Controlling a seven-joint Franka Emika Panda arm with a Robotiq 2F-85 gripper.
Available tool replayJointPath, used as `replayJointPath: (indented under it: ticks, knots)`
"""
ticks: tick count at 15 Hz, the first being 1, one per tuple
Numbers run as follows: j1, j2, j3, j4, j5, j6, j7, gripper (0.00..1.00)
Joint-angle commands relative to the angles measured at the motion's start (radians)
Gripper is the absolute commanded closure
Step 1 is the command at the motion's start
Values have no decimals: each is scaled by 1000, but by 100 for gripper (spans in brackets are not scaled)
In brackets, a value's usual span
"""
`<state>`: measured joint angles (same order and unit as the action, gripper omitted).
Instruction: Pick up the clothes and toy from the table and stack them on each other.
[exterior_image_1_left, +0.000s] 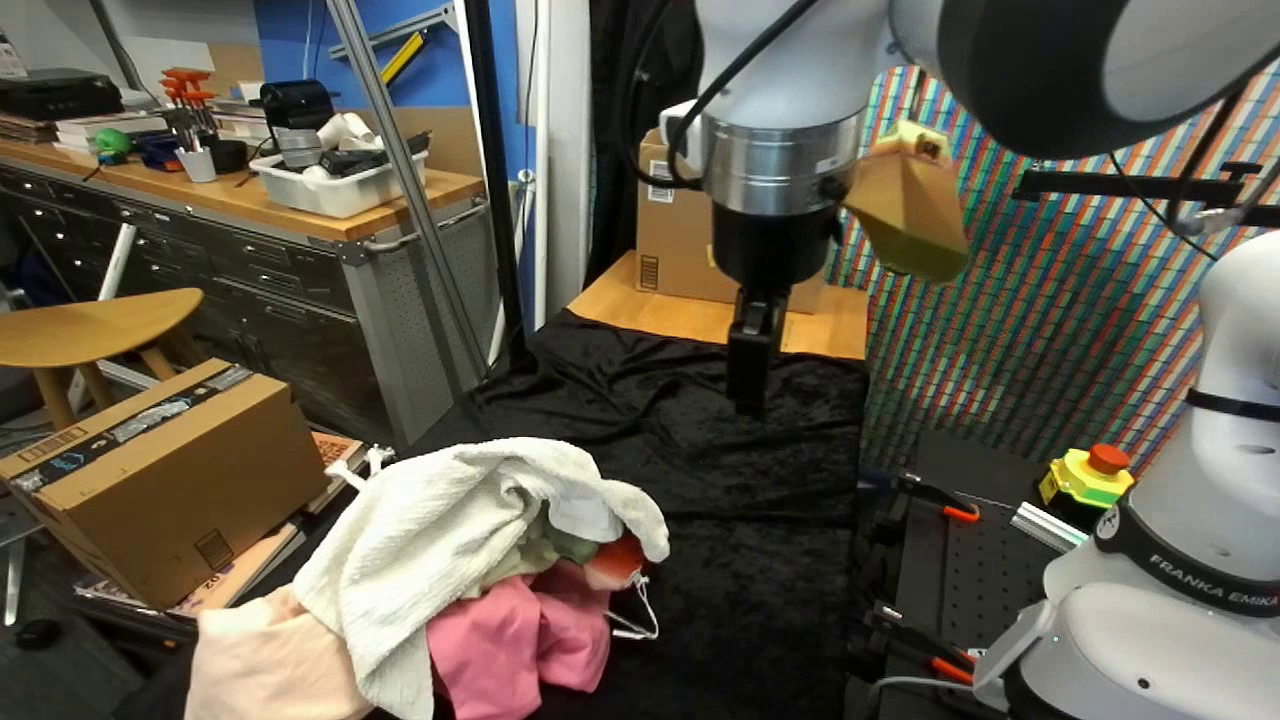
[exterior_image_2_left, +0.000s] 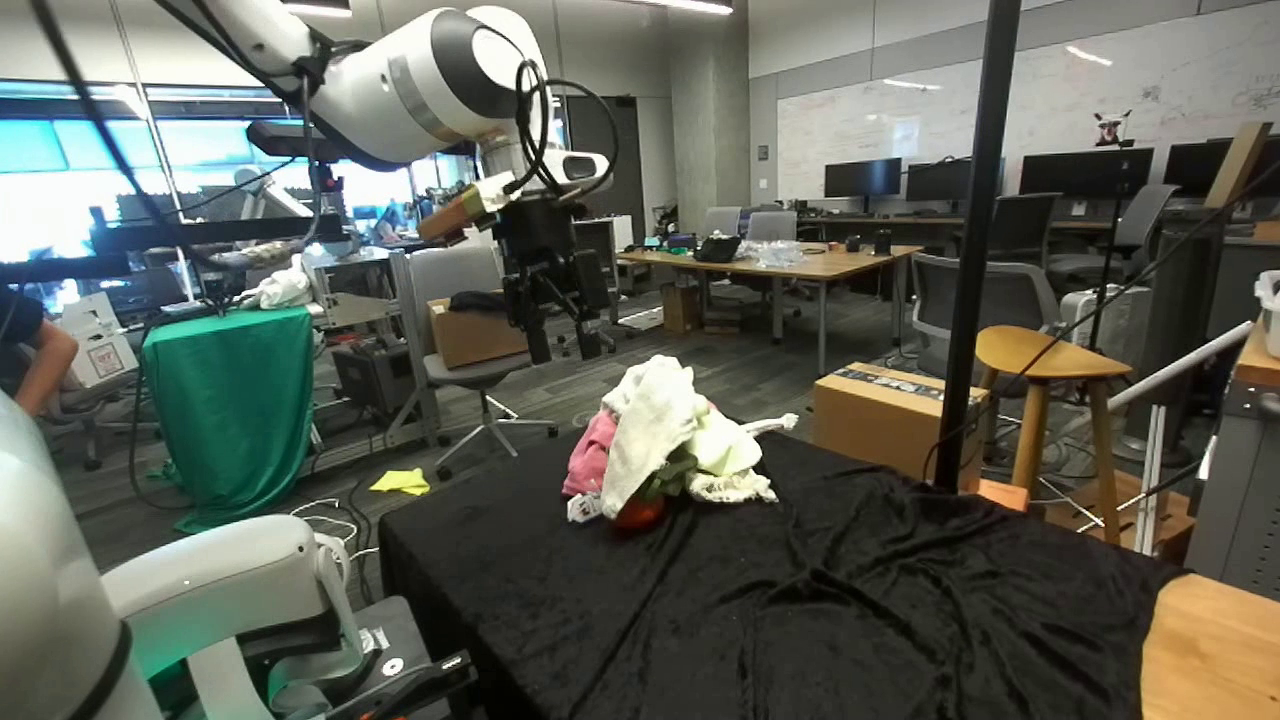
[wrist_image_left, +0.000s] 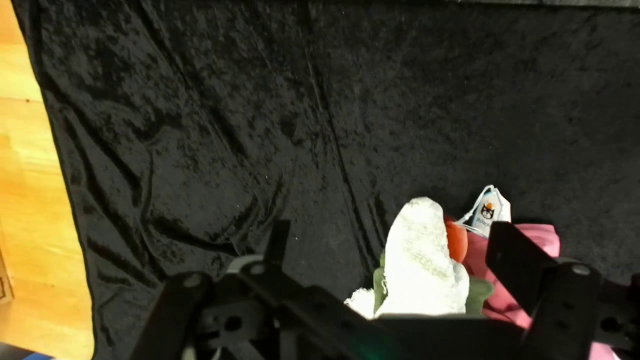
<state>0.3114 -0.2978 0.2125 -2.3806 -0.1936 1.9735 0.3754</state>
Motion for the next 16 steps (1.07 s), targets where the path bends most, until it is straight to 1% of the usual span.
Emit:
replayJointPath:
  ticks: [1,3,7,8,9,10,12,13,14,16]
  knots:
    - [6,-254,-67,-208,64,26,-62,0]
    - [6,-364,-114,-300,55,28,-90,0]
    - [-13,-580,-215,-481,-8,36,-186,0]
    - [-85,-541,-177,-375,20,-16,-264,0]
    - [-99,-580,-192,-400,5,-10,-303,0]
    - [-120,-618,-208,-399,-3,-11,-354,0]
    - [-169,-648,-233,-390,-19,21,-429,0]
    - [-163,-592,-184,-385,25,3,-374,0]
    - [-181,-611,-196,-382,21,2,-404,0]
    - [-194,-632,-209,-382,18,2,-429,0]
